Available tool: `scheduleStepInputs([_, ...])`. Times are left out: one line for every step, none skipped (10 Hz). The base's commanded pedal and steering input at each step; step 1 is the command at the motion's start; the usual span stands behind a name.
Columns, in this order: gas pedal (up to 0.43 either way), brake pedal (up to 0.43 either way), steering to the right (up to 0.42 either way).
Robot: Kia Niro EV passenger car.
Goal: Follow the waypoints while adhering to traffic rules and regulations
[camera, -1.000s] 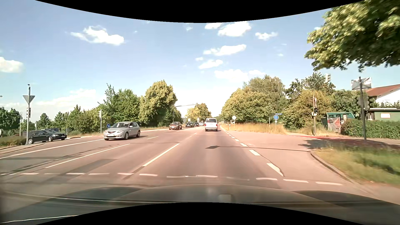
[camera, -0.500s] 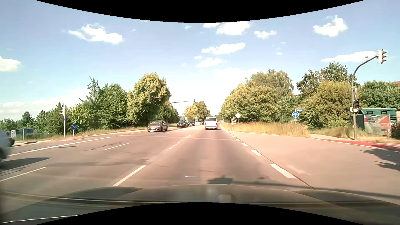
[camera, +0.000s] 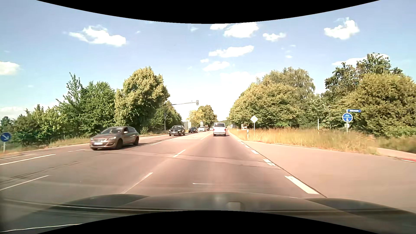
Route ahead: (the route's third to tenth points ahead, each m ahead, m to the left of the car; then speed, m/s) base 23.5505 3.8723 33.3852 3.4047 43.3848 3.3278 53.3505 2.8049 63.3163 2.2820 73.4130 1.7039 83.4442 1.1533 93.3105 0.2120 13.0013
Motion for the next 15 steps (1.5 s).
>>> scheduleStepInputs([0.079,0.006,0.005])
scheduleStepInputs([0.039,0.006,0.004])
scheduleStepInputs([0.039,0.006,0.004])
scheduleStepInputs([0.039,0.006,0.005])
scheduleStepInputs([0.039,0.006,0.005])
scheduleStepInputs([0.039,0.006,0.005])
scheduleStepInputs([0.039,0.006,0.004])
scheduleStepInputs([0.039,0.006,0.005])
scheduleStepInputs([0.039,0.006,0.004])
scheduleStepInputs([0.039,0.006,0.004])
scheduleStepInputs([0.039,0.006,0.005])
scheduleStepInputs([0.039,0.006,0.005])
scheduleStepInputs([0.039,0.006,0.005])
scheduleStepInputs([0.039,0.006,0.004])
scheduleStepInputs([0.039,0.006,0.004])
